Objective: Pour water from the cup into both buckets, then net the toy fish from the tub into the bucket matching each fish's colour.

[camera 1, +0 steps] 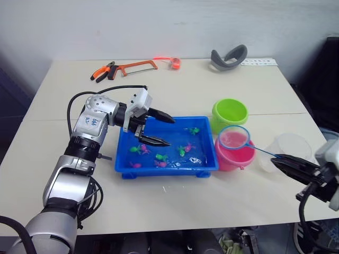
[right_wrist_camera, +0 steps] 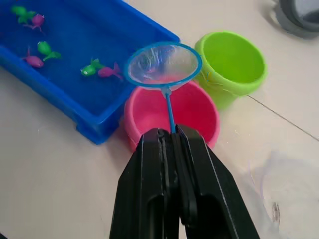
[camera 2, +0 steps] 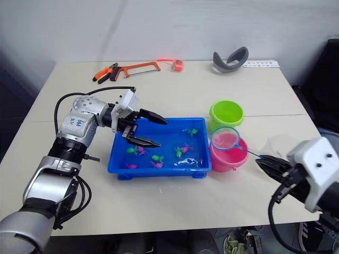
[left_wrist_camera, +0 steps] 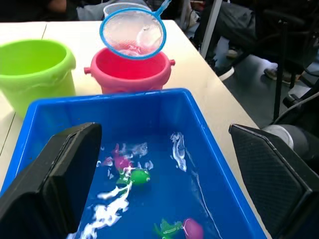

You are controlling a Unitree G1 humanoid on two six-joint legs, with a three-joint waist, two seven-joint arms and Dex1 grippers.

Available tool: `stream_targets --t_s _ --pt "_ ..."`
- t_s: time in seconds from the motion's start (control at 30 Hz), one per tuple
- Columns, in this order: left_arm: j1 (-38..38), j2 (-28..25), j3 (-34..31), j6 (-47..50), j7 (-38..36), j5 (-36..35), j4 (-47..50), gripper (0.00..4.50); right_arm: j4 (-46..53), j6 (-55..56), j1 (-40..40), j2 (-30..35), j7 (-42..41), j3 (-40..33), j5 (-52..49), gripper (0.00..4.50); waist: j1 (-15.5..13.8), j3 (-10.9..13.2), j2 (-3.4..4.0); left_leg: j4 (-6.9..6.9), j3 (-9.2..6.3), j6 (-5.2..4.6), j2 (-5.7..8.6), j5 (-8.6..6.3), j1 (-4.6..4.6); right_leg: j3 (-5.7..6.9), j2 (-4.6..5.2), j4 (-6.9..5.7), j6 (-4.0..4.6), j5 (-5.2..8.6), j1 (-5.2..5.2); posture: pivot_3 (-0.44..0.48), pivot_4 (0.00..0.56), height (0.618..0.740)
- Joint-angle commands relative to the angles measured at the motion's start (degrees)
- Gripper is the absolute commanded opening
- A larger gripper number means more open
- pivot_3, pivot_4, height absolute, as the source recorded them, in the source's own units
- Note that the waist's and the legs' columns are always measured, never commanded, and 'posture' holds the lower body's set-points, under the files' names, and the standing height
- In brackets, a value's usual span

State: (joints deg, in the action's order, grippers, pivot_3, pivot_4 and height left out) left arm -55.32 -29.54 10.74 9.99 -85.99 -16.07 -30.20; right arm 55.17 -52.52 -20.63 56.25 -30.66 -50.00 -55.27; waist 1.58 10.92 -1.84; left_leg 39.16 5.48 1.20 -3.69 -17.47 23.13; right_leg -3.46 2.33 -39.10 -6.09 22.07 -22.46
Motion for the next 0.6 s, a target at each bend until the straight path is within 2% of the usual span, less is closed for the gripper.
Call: stream_targets --t_s 0.03,0.17,0.3,0.6 --pt "0.8 -1.8 -0.2 -0.2 -2.8 0.4 2.0 4.45 0.3 2.7 3.5 3.4 0.2 5.4 3.6 0.0 -0.1 0.0 0.0 0.0 -0.02 0.0 0.0 0.0 0.0 0.0 0.0 0.0 0.0 0.0 0.01 0.0 0.15 0.74" --pt "3.1 -4.3 0.0 -0.2 -1.6 1.6 4.0 4.45 -5.5 7.7 12.6 8.7 -0.4 19.7 12.3 0.0 0.1 0.0 -0.01 0.04 0.0 -0.05 0.03 0.01 0.01 0.01 0.08 0.01 -0.02 -0.01 0.0 0.0 0.15 0.74" --pt "5.7 -6.0 -0.8 1.2 0.0 1.1 8.1 4.45 -12.1 12.1 21.7 10.2 -1.7 32.5 20.3 0.0 0.1 0.0 -0.01 0.06 0.0 -0.09 0.02 0.02 0.02 0.01 0.11 0.0 -0.03 -0.02 -0.01 0.0 0.15 0.74" --pt "9.3 -8.1 -2.1 6.5 2.0 -0.2 14.6 4.45 -21.7 19.7 34.9 9.0 -5.8 48.4 35.0 0.0 0.1 0.0 0.0 0.08 0.01 -0.09 0.01 0.02 0.05 0.05 0.24 -0.07 -0.03 -0.02 -0.05 0.0 0.15 0.74"
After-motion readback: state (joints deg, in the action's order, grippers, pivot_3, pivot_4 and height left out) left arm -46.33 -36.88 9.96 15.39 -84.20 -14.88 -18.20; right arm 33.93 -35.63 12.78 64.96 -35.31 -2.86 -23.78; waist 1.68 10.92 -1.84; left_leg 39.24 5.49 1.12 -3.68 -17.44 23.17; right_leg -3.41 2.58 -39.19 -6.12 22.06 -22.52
